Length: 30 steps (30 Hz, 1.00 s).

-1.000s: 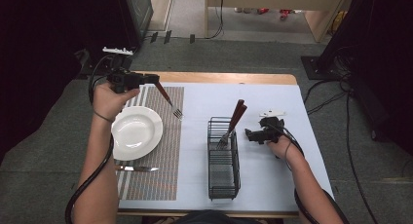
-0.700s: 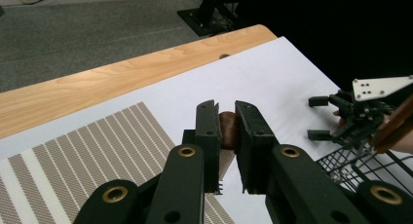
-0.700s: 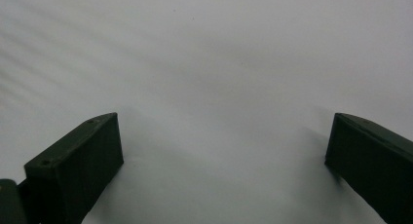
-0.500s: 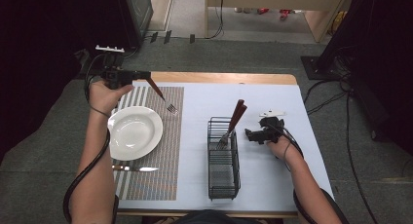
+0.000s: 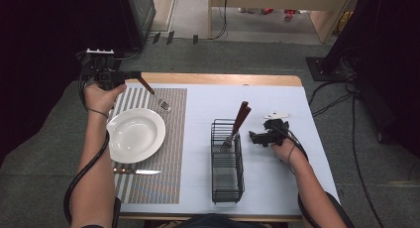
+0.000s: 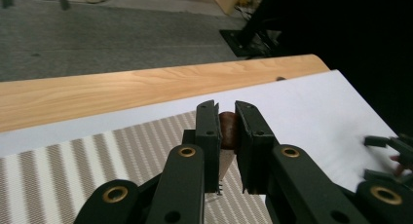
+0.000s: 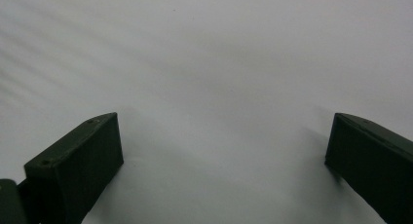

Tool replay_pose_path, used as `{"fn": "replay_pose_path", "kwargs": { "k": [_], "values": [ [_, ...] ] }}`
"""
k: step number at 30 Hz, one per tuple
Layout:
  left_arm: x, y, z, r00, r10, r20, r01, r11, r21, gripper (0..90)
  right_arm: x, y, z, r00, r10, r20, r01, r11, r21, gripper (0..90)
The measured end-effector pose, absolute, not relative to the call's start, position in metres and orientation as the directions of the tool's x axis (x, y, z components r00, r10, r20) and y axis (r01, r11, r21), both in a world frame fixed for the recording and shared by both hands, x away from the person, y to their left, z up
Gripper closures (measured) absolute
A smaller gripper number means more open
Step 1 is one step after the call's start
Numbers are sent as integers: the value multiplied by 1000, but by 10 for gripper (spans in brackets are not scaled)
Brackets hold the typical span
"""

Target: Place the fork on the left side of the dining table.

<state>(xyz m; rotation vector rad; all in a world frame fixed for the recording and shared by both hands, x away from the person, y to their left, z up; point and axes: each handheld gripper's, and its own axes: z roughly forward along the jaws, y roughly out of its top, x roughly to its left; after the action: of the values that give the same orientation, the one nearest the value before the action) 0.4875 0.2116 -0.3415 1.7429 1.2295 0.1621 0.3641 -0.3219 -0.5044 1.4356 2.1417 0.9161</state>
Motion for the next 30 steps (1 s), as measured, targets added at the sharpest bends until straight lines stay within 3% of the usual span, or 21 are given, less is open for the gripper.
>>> {"fn": "replay_pose_path", "kwargs": {
  "k": [12, 30],
  "values": [
    [498, 226, -352, 432, 806, -404, 644, 39, 764, 822, 364, -322, -504, -391, 920, 29, 656, 256, 710, 0],
    [501, 262, -381, 344, 816, -464, 699, 107, 707, 783, 364, -322, -504, -391, 920, 29, 656, 256, 709, 0]
  ]
}}
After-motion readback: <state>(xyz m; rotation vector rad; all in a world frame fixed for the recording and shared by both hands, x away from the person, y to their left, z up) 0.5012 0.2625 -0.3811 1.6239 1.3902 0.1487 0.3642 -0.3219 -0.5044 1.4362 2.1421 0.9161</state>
